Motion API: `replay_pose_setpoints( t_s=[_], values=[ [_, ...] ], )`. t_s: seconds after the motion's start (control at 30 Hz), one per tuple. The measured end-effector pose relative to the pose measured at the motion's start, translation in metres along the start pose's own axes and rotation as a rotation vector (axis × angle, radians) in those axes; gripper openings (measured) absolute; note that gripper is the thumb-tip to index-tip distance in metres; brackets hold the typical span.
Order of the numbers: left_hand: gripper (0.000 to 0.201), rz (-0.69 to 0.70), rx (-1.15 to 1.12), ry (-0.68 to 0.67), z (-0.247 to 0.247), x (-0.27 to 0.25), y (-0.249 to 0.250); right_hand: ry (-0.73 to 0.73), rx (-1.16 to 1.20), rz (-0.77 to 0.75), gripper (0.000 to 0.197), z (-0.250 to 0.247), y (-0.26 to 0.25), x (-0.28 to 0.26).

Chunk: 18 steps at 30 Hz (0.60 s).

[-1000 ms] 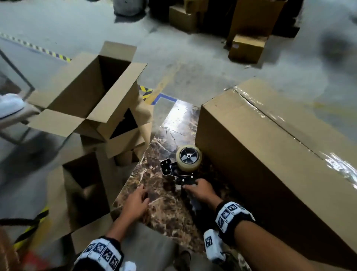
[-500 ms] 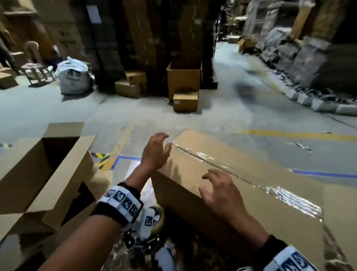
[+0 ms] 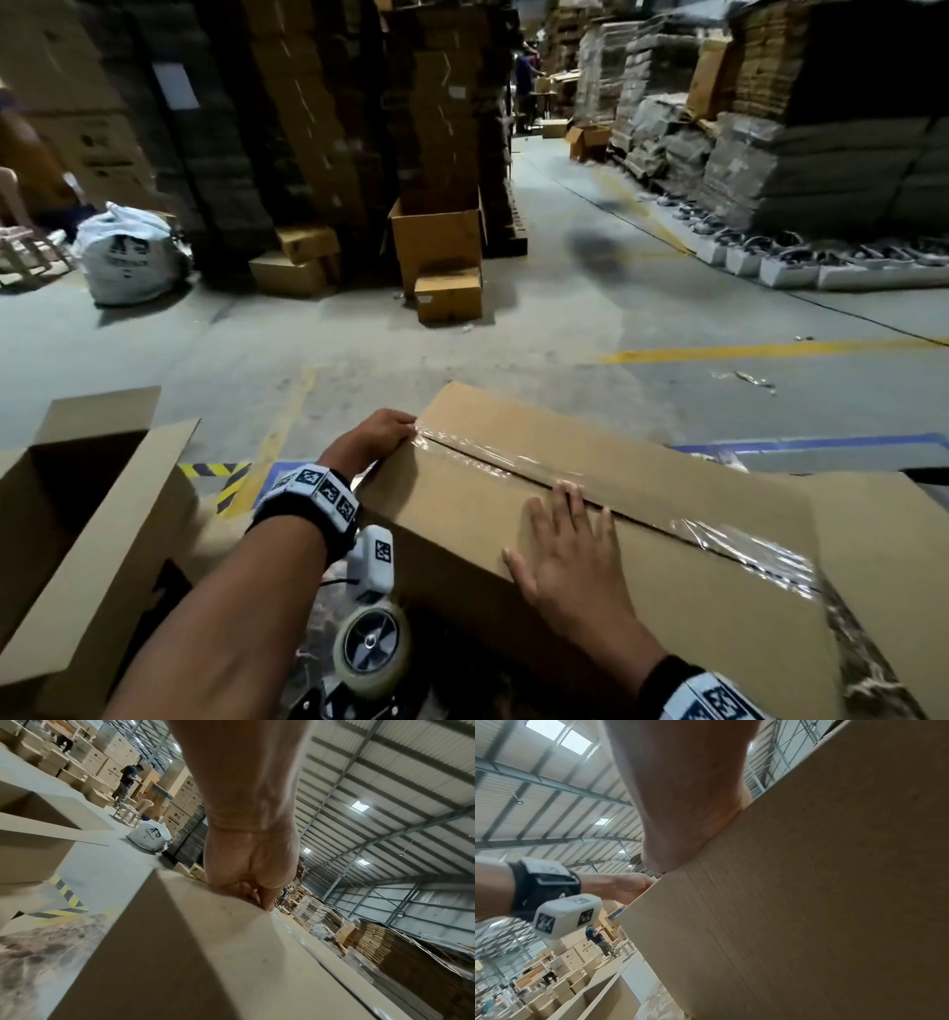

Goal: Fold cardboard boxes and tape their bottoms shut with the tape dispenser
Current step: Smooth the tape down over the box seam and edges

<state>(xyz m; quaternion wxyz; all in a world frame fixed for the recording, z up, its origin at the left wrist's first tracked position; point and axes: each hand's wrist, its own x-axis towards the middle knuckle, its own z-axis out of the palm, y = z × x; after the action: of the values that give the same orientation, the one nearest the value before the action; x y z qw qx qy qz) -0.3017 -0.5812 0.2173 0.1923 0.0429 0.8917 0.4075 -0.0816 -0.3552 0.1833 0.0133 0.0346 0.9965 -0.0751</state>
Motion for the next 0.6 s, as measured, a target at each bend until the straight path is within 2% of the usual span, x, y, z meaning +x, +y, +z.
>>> replay_pose_setpoints(
  t_s=[0.1,0.23,0.33,0.47,0.53,0.6],
  values=[
    [0.026,-0.031,-0.126,0.015,0.006,-0.014,-0.008,0.013,-0.011,-0.027,0.085,0.003,0.001,-0.001],
    [0.028,-0.107,-0.299,-0.008,0.008,-0.023,-0.007,-0.058,0.011,0.0,0.076,0.007,0.002,0.0],
    [0.037,-0.254,-0.288,-0.039,0.005,-0.024,-0.006,-0.011,0.01,0.004,0.071,0.007,0.003,0.003],
    [0.043,-0.281,-0.308,-0.028,0.006,-0.022,-0.007,-0.05,0.032,-0.048,0.082,-0.004,0.002,0.0],
    [0.056,-0.255,-0.198,0.026,0.016,-0.024,-0.007,-0.06,0.023,-0.005,0.086,-0.009,0.003,-0.001],
    [0.072,-0.193,0.207,0.146,0.027,-0.03,-0.009,-0.075,0.027,0.073,0.093,-0.012,0.002,-0.004]
  ],
)
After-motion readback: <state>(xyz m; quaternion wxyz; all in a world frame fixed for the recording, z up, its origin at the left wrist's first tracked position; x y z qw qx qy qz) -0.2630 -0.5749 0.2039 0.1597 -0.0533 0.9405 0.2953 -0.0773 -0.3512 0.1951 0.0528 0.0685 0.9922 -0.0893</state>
